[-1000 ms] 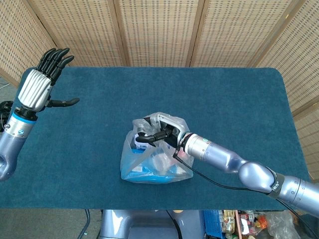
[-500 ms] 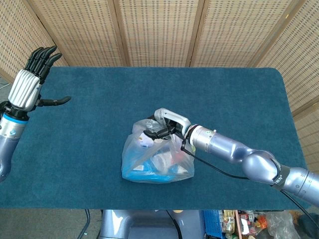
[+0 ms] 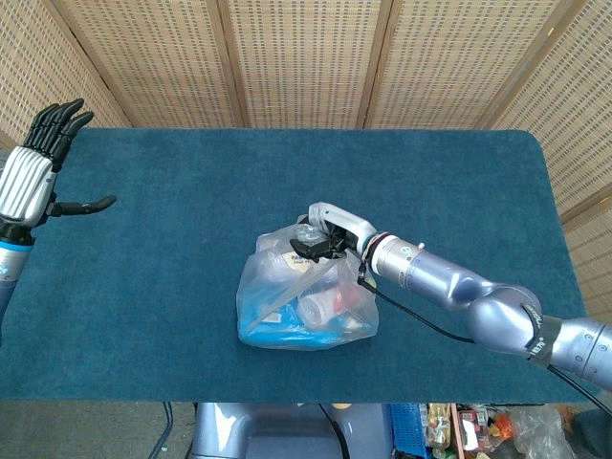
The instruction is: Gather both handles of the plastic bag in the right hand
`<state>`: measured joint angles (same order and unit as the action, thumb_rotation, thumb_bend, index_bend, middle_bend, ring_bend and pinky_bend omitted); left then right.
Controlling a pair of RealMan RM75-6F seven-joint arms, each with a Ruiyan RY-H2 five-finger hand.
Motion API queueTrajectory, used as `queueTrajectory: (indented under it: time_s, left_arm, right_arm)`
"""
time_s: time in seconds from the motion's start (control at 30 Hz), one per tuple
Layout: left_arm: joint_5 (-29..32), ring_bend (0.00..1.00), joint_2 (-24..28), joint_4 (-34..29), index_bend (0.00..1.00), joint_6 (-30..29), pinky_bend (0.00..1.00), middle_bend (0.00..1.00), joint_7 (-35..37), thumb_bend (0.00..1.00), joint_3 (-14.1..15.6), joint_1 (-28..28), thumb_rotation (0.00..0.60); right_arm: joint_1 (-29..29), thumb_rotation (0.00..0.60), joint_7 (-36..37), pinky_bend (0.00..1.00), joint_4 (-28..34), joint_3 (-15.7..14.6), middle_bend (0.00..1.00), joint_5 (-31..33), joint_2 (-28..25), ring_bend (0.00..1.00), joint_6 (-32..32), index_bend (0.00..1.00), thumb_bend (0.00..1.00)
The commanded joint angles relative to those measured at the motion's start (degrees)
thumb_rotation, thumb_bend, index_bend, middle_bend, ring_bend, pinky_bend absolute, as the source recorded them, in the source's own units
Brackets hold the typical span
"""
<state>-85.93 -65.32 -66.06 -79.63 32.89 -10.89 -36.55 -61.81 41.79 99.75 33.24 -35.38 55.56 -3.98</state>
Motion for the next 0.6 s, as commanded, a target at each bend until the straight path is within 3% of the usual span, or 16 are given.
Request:
queueTrajectory:
  time_s: [0.03,0.6]
  left_arm:
    - [0.78,0.0,0.96,-0.76,0.0,0.82,0.0,0.0,0.01,0.0,0.41,0.96,0.6]
    - [2.14,0.0,3.03,-3.09,0.0,3.89,0.0,0.0,-0.04,0.0,2.23,4.67,0.6]
  right_arm:
    - [-2.88,0.6,0.24,1.0,0.41,-3.07,0.84,1.48,-1.6,0.74,-1.85,0.84,1.0]
    - [-12.17,0.6,-0.2,1.0,0.42,-12.38,0.85,9.56,-2.93,0.75,-10.84,0.86,1.0]
